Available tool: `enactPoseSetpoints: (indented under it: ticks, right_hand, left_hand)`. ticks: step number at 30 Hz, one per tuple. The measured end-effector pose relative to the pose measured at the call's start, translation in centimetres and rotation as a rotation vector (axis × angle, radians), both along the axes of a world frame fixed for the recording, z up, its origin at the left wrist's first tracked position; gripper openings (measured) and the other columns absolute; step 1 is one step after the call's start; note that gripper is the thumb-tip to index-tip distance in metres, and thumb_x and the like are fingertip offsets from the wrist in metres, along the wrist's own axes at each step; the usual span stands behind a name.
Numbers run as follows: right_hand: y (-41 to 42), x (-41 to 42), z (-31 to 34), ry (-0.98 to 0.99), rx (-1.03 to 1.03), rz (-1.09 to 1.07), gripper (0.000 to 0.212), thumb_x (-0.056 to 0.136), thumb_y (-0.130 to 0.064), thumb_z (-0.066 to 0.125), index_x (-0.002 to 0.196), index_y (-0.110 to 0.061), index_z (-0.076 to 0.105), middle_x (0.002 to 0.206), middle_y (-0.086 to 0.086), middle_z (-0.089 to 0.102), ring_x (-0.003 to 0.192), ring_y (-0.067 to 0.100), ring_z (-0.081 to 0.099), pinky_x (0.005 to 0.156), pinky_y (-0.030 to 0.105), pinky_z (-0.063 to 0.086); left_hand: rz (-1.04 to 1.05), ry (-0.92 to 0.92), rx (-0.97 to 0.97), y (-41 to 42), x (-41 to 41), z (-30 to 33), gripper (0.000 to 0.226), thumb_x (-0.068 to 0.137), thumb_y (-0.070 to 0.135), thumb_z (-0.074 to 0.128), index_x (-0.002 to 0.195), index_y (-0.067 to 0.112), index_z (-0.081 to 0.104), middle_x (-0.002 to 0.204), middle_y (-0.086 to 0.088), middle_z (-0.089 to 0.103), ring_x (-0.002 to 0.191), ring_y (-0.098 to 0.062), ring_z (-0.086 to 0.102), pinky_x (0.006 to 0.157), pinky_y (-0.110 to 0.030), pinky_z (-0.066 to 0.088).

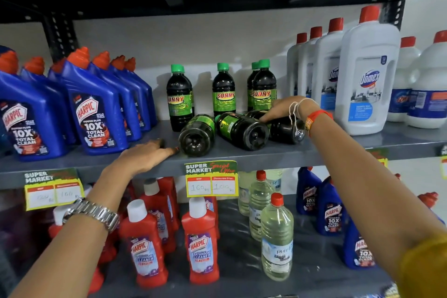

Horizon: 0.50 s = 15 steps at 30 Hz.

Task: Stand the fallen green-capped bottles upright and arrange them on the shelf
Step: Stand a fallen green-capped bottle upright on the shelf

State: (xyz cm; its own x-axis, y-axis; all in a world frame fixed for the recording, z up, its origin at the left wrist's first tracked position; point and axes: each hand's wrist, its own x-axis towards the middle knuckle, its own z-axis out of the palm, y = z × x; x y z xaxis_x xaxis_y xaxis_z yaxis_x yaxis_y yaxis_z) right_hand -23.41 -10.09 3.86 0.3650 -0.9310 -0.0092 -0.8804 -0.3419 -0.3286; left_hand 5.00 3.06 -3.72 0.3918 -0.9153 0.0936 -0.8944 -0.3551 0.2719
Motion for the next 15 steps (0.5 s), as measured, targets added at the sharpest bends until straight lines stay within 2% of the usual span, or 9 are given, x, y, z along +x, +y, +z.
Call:
enactPoseSetpoints:
  ticks: [2,6,10,13,15]
  right_hand:
    - [-0.4,-0.2,-0.3,-0.093,0.002,-0.010,0.065,0.081,-0.040,0.064,0.135,-0.009,0.044,0.140,0.009,0.047,0.129,0.029,0.044,0.101,0.033,0.036]
    - [0.0,-0.5,-1.0,-0.309,-0.070,-0.103,0.073,0.074,-0.034,0.072,0.134,-0.005,0.041,0.131,0.011,0.049,0.122,0.029,0.048,0.089,0.030,0.039]
    - [0.4,-0.7,-1.5,-0.492,-0.213,-0.172,0.092,0.036,-0.055,0.080,0.114,-0.012,0.057,0.103,0.004,0.066,0.098,0.026,0.063,0.087,0.036,0.052]
    - [0.9,-0.8,-1.4,-0.732,-0.328,-0.221,0.078,0.050,-0.044,0.085,0.116,-0.012,0.059,0.105,0.004,0.065,0.101,0.022,0.062,0.088,0.032,0.048]
    - [1.0,-0.8,-1.3,-0.862,-0.426,-0.236,0.080,0.054,-0.042,0.085,0.124,-0.015,0.057,0.119,0.005,0.065,0.112,0.022,0.060,0.091,0.030,0.045]
  left_hand:
    - [-0.009,-0.023,0.005,0.1,-0.2,0.0,0.086,0.066,0.074,0.027,0.131,0.021,0.046,0.146,-0.010,0.043,0.128,-0.030,0.045,0.104,-0.044,0.036]
    - [-0.016,-0.049,0.010,0.3,-0.4,0.2,0.093,0.066,0.073,0.024,0.143,0.022,0.033,0.155,-0.008,0.030,0.137,-0.029,0.036,0.108,-0.042,0.032]
    - [-0.020,-0.086,0.000,0.4,-0.6,0.0,0.092,0.067,0.072,0.021,0.144,0.022,0.032,0.155,-0.008,0.030,0.136,-0.029,0.037,0.105,-0.041,0.034]
    - [-0.019,-0.119,-0.031,0.7,-0.5,-0.2,0.080,0.076,0.071,0.024,0.140,0.025,0.037,0.151,-0.008,0.037,0.132,-0.029,0.043,0.101,-0.040,0.037]
    - [-0.033,-0.139,-0.025,1.0,-0.3,-0.2,0.088,0.068,0.075,0.016,0.140,0.030,0.038,0.151,-0.006,0.037,0.132,-0.028,0.042,0.102,-0.040,0.037]
